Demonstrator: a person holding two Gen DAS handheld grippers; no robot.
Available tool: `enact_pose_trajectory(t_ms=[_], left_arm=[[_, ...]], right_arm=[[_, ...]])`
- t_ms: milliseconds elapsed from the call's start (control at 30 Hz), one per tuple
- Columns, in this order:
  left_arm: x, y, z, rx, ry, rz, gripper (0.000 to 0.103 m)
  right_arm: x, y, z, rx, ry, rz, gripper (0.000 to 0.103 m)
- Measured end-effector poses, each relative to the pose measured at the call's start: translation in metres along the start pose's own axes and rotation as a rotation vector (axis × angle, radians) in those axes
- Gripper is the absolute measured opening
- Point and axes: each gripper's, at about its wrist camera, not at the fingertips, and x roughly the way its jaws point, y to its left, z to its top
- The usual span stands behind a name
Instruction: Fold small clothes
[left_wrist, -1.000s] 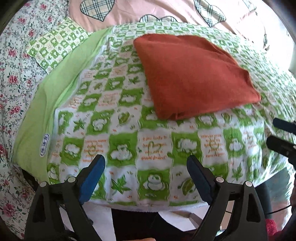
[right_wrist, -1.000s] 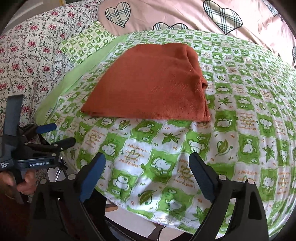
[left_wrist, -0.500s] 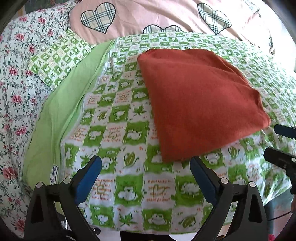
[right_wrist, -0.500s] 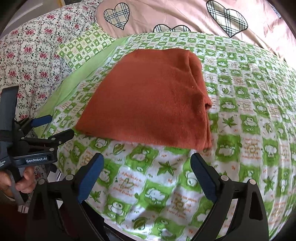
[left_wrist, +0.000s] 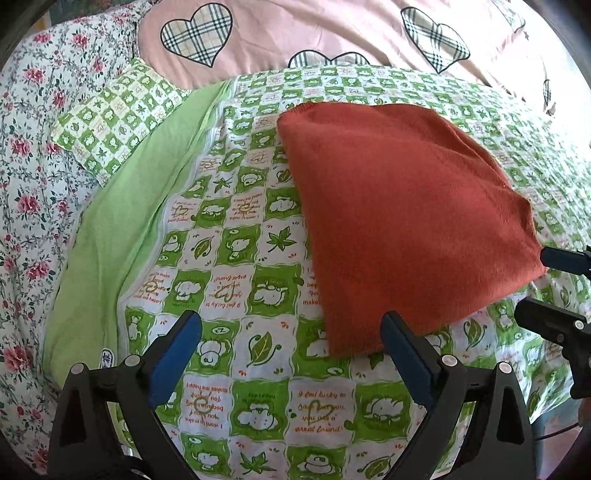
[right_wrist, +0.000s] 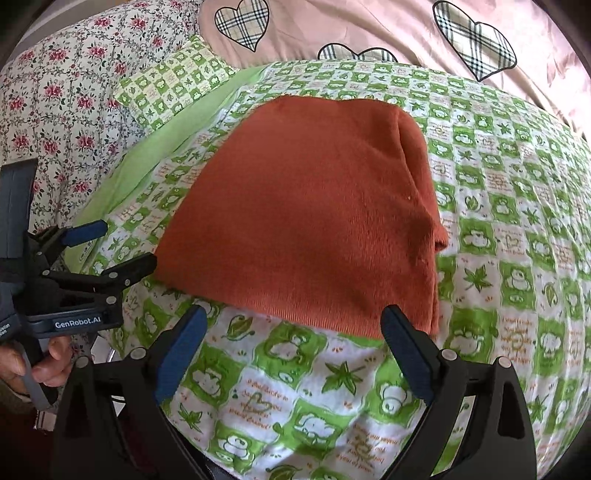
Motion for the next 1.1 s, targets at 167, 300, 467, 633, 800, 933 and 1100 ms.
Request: enact_pose_trajectory(t_ms=[167, 300, 467, 633, 800, 933, 1100], left_arm=[[0.003, 0.005, 0.006, -0.012, -0.002, 0.002, 0.098], [0.006, 0.008, 0.01, -0.025, 0.003, -0.001, 0.098], [0.011, 0.009, 0.017, -0.035, 0.005, -0.007, 0.099], [0.013, 0.009, 0.022, -0.046, 0.002, -0.016, 0.099], [0.013, 0.011, 0.025, -0.065, 0.0, -0.043, 0.099], [0.014, 0.012, 0.026, -0.082, 0.003, -0.069, 0.099], [0.014, 0.01, 0.028, -0.089, 0.005, -0.096, 0.099]], right_arm=[[0.001, 0.0, 0.012, -0.004, -0.012, 0.001, 0.095], [0.004, 0.0, 0.018, -0.004, -0.014, 0.002, 0.096], [0.009, -0.003, 0.031, 0.001, -0.017, 0.011, 0.096], [0.013, -0.006, 0.037, 0.018, -0.018, 0.013, 0.096], [0.013, -0.012, 0.037, 0.035, -0.02, 0.013, 0.096], [0.014, -0.017, 0.037, 0.051, -0.019, 0.013, 0.096], [0.013, -0.023, 0.037, 0.07, -0.02, 0.012, 0.096]])
